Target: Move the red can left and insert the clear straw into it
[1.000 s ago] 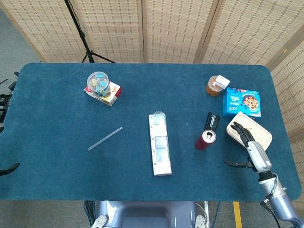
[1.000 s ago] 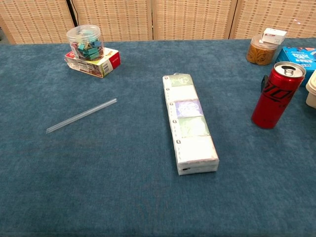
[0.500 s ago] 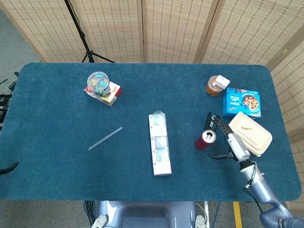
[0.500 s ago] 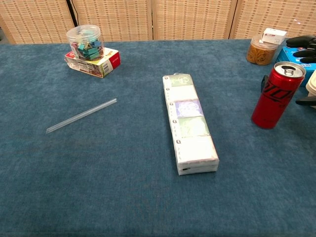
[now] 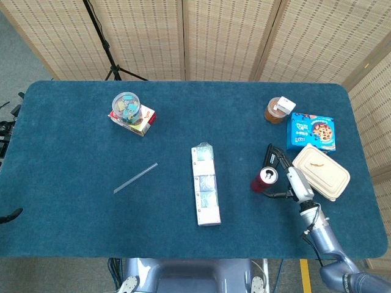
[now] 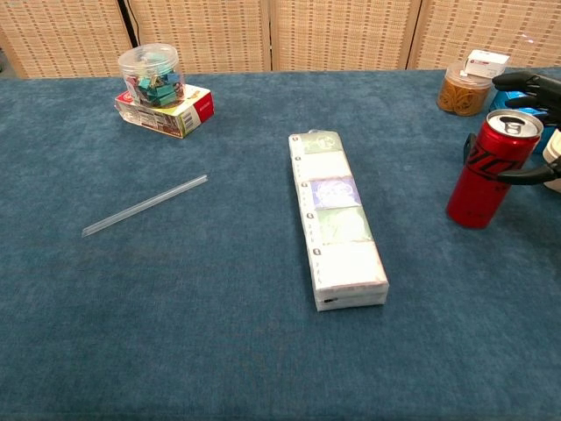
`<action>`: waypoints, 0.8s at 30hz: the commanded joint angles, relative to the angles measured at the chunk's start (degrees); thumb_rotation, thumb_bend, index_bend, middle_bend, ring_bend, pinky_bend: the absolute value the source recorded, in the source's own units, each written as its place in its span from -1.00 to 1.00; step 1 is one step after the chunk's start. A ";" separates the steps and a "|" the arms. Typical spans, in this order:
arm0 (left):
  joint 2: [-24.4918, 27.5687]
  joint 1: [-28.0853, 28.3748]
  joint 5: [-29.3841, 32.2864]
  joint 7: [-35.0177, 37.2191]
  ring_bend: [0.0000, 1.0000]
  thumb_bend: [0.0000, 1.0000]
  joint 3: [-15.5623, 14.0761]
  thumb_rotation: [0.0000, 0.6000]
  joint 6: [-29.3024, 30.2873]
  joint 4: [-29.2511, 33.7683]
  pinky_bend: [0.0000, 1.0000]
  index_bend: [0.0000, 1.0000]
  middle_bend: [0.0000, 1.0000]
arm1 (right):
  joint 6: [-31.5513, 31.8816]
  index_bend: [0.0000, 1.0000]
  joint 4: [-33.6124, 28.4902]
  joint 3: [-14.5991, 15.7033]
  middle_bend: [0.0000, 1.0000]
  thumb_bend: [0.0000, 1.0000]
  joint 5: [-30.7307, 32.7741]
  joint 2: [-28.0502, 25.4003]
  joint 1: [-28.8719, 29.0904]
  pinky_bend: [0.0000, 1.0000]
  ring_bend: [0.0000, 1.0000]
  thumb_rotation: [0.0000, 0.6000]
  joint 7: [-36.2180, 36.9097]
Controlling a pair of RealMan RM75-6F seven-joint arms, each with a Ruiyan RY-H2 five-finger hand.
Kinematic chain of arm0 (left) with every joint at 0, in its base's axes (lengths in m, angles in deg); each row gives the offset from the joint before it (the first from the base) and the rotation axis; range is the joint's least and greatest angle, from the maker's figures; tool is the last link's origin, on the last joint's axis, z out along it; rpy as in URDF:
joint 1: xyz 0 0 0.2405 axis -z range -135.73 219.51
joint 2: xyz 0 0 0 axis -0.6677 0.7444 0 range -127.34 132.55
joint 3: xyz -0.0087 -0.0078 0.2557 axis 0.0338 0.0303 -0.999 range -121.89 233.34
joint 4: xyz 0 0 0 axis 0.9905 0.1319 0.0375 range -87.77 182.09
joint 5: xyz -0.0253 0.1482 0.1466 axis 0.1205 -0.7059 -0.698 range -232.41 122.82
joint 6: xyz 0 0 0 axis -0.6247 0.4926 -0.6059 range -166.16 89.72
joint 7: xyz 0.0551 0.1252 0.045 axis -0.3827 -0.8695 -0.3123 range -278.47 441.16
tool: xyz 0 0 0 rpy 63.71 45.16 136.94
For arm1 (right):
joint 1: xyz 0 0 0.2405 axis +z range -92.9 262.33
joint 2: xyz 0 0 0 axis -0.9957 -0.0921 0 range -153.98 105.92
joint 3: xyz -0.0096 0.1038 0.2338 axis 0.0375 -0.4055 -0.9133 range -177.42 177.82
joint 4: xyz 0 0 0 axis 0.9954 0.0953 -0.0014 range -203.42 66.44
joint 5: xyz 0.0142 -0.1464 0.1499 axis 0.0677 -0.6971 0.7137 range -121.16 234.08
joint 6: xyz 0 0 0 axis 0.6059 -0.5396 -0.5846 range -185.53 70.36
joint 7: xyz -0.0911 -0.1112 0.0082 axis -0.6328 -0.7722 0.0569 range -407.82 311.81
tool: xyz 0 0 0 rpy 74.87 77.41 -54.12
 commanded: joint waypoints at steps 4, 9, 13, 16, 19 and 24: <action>0.09 -0.03 0.17 0.38 -1.00 -1.00 0.07 1.00 -0.02 -0.09 -1.00 -1.00 -1.00 | 0.70 -0.61 0.55 -0.56 -0.68 -1.00 0.64 1.46 0.22 -0.52 -0.75 1.00 0.45; 0.22 -0.04 0.17 0.71 -1.00 -1.00 0.05 1.00 -0.08 -0.13 -1.00 -1.00 -1.00 | 1.19 -0.33 1.66 -0.47 -0.43 -1.00 0.56 2.69 0.38 -0.32 -0.55 1.00 0.59; 0.32 -0.03 0.17 0.99 -1.00 -1.00 0.04 1.00 -0.17 -0.16 -1.00 -1.00 -1.00 | 1.53 -0.27 2.61 -0.38 -0.37 -0.78 0.43 3.47 0.53 -0.17 -0.49 1.00 0.77; 0.37 -0.06 0.19 1.20 -1.00 -1.00 0.07 1.00 -0.12 -0.17 -1.00 -1.00 -1.00 | 1.77 -0.23 3.19 -0.22 -0.35 -0.35 0.19 3.82 0.63 -0.12 -0.47 1.00 1.21; 0.41 -0.06 0.18 1.34 -1.00 -1.00 0.05 1.00 -0.18 -0.19 -1.00 -1.00 -1.00 | 2.65 -0.18 3.82 -0.20 -0.29 -0.09 -0.09 4.23 0.51 -0.06 -0.42 1.00 1.71; 0.46 -0.03 0.15 1.51 -1.00 -1.00 0.07 1.00 -0.20 -0.18 -1.00 -1.00 -1.00 | 3.20 -0.12 4.60 -0.10 -0.24 0.13 -0.29 4.65 0.56 0.01 -0.37 1.00 1.88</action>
